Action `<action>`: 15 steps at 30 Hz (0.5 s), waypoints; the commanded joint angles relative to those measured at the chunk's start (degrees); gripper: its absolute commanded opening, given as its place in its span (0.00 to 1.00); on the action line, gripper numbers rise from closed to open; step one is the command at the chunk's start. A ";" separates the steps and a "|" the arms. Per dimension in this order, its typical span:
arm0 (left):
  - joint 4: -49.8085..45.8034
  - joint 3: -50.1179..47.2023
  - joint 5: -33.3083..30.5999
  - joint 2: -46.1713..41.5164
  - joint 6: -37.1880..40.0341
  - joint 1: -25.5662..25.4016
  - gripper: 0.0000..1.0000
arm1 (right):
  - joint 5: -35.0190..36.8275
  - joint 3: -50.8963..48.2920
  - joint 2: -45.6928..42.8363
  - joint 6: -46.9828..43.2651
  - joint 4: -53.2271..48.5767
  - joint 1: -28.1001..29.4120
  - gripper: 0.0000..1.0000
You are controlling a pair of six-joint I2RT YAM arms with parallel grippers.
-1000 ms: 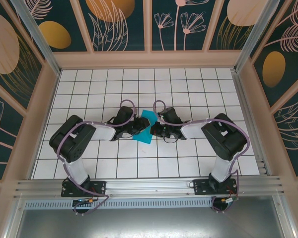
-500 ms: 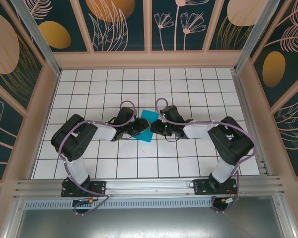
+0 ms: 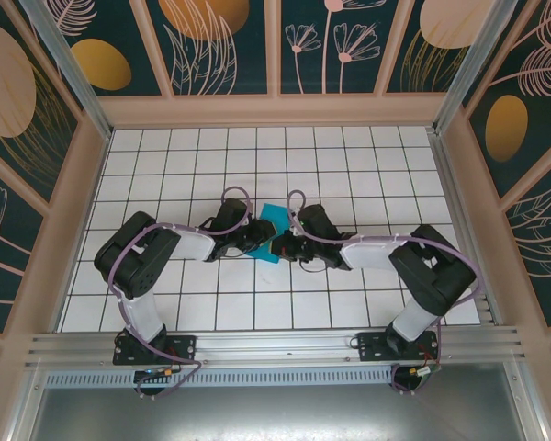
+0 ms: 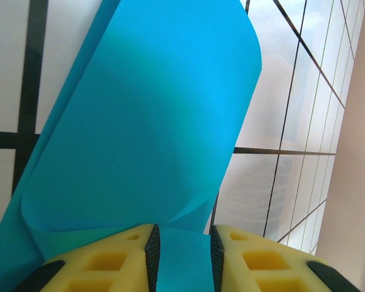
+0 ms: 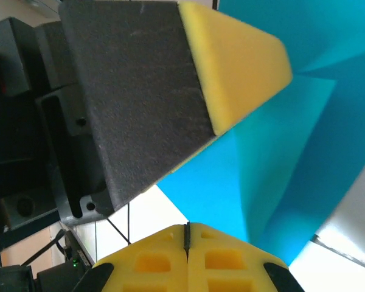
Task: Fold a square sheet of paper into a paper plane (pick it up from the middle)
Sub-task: Fold the triangle a second time at the center of the table.
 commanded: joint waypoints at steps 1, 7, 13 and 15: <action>-3.52 -0.39 -1.37 1.21 0.56 -0.29 0.31 | -0.68 2.73 2.65 0.77 0.58 0.37 0.00; -3.54 -0.47 -1.19 1.15 0.57 -0.28 0.30 | -0.15 2.78 4.39 2.08 0.56 0.10 0.00; -3.54 -0.59 -1.13 1.22 0.68 -0.29 0.30 | -2.43 0.80 5.49 4.52 2.55 -0.63 0.00; -3.54 -0.61 -1.13 1.22 0.68 -0.28 0.30 | -2.43 0.65 5.76 4.97 2.15 -0.83 0.01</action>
